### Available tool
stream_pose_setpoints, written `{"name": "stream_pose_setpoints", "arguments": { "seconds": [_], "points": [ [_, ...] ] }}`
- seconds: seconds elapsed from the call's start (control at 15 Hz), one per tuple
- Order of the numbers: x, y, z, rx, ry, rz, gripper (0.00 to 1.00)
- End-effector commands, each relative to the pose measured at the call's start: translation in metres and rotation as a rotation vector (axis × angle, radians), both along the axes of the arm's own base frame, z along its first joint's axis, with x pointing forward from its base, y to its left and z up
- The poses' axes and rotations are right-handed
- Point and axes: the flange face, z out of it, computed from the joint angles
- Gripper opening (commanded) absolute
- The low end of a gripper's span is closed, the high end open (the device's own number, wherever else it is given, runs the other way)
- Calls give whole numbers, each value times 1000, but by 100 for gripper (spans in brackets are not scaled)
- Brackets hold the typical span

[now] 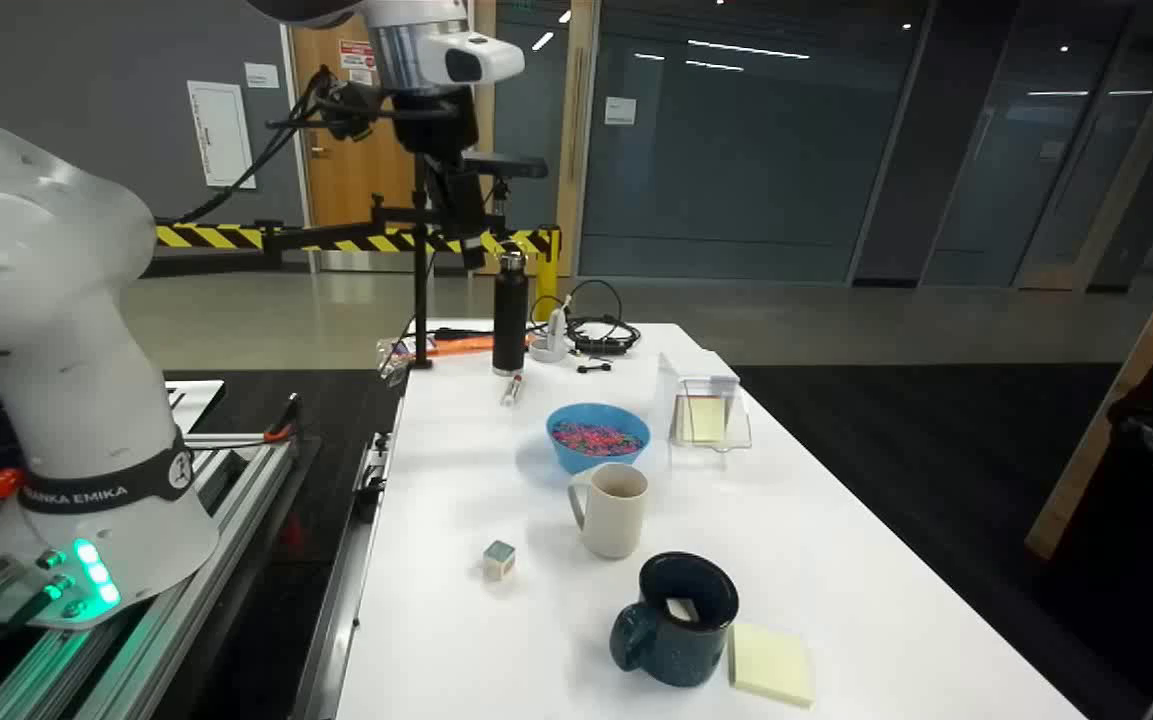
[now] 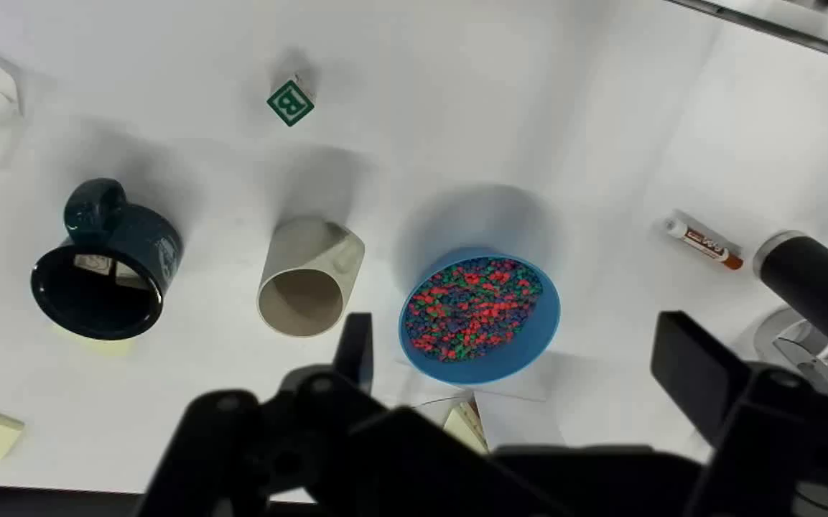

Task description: Close the object

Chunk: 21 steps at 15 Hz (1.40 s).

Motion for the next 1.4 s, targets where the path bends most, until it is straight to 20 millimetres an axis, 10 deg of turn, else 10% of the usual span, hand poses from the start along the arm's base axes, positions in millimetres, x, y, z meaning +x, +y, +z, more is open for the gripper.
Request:
{"name": "stream_pose_setpoints", "arguments": {
  "seconds": [0.0,1.33],
  "points": [
    [0,0,1,0,1,0,100],
    [10,-8,-6,-20,19,-99,100]
  ]
}}
